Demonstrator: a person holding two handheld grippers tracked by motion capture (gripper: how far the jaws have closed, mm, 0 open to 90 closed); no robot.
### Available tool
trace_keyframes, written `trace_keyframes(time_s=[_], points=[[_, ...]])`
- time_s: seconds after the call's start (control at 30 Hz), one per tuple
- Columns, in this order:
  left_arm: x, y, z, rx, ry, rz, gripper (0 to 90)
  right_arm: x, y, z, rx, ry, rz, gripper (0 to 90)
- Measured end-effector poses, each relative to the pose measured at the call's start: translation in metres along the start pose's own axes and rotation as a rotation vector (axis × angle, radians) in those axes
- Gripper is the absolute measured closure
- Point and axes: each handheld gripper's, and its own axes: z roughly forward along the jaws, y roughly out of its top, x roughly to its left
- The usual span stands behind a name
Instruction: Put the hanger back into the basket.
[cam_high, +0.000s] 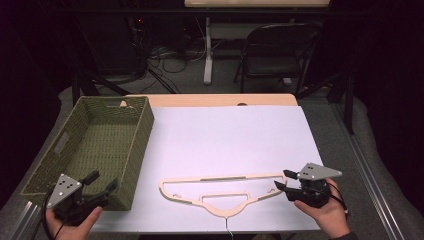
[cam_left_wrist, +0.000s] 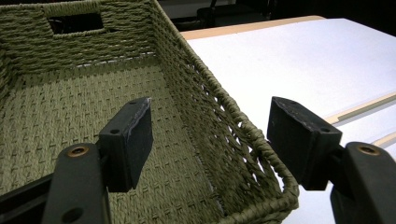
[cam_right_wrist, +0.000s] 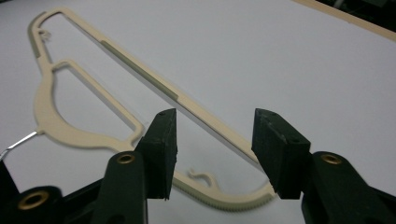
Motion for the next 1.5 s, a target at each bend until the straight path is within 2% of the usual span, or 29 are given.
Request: trace_keyframes(time_s=[0.13, 0.23, 0.3, 0.37, 0.4, 0.43, 0.47, 0.53, 0.7, 0.73, 0.83, 1.0, 1.13, 1.23, 1.27, 1.3, 1.43, 1.5], points=[[-0.001, 0.0, 0.0, -0.001, -0.004, 0.001, 31.2, 0.009, 0.022, 0.008, 0.014, 0.044, -0.06, 52.2], [-0.001, 0.001, 0.001, -0.001, -0.011, 0.001, 31.2, 0.014, 0.037, 0.015, 0.068, 0.052, -0.102, 53.1], [-0.001, 0.001, 0.001, 0.0, -0.013, 0.001, 31.2, 0.017, 0.047, 0.02, 0.103, 0.062, -0.108, 53.2], [-0.001, 0.001, 0.001, 0.001, -0.012, 0.0, 31.2, 0.021, 0.057, 0.024, 0.12, 0.101, -0.125, 53.2], [-0.001, 0.001, 0.001, 0.001, -0.012, 0.0, 31.2, 0.021, 0.057, 0.024, 0.12, 0.101, -0.125, 53.2], [-0.001, 0.001, 0.002, 0.002, -0.012, -0.001, 31.2, 0.027, 0.068, 0.028, 0.151, 0.145, -0.151, 53.2], [-0.001, 0.001, 0.002, 0.002, -0.011, -0.001, 31.2, 0.029, 0.073, 0.031, 0.154, 0.171, -0.164, 53.2], [-0.001, 0.001, 0.001, 0.003, -0.01, -0.002, 31.2, 0.034, 0.082, 0.034, 0.177, 0.199, -0.184, 53.2], [-0.001, 0.001, 0.001, 0.002, -0.014, -0.001, 31.2, 0.042, 0.098, 0.043, 0.209, 0.233, -0.208, 51.3], [-0.001, 0.001, 0.001, 0.002, -0.016, -0.001, 31.2, 0.044, 0.104, 0.046, 0.224, 0.242, -0.225, 50.8], [-0.001, 0.001, 0.001, 0.003, -0.016, -0.001, 31.2, 0.047, 0.112, 0.052, 0.236, 0.26, -0.247, 50.7], [-0.001, 0.001, 0.001, 0.003, -0.012, -0.002, 31.2, 0.052, 0.125, 0.062, 0.283, 0.262, -0.309, 51.4], [-0.001, 0.0, 0.002, 0.004, -0.014, -0.003, 31.2, 0.057, 0.132, 0.07, 0.32, 0.279, -0.327, 54.8], [-0.001, 0.0, 0.002, 0.006, -0.015, 0.001, 31.2, 0.058, 0.134, 0.074, 0.344, 0.296, -0.336, 55.9], [-0.001, 0.0, 0.002, 0.006, -0.017, 0.001, 31.2, 0.06, 0.134, 0.08, 0.376, 0.305, -0.333, 56.6], [-0.001, 0.0, 0.002, 0.006, -0.017, 0.001, 31.2, 0.061, 0.134, 0.082, 0.385, 0.309, -0.337, 57.1], [-0.001, 0.0, 0.002, 0.007, -0.017, 0.001, 31.2, 0.067, 0.131, 0.094, 0.437, 0.33, -0.365, 59.6], [-0.002, 0.0, 0.002, 0.007, -0.017, 0.001, 31.2, 0.072, 0.13, 0.1, 0.444, 0.336, -0.389, 60.4]])
